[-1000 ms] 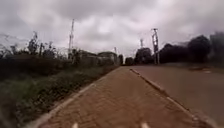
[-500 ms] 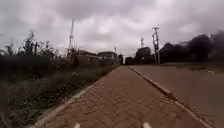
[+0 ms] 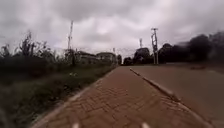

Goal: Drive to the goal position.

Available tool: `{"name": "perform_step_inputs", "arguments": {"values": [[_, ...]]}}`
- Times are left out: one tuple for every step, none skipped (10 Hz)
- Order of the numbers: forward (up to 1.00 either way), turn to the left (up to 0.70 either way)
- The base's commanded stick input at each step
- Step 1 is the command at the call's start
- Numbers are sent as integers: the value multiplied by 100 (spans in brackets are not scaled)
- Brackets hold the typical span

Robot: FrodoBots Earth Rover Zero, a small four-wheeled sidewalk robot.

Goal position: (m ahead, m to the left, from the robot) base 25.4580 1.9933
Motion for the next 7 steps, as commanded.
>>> {"name": "perform_step_inputs", "arguments": {"values": [[70,0],[70,0],[70,0],[70,0],[70,0],[70,0],[70,0]]}}
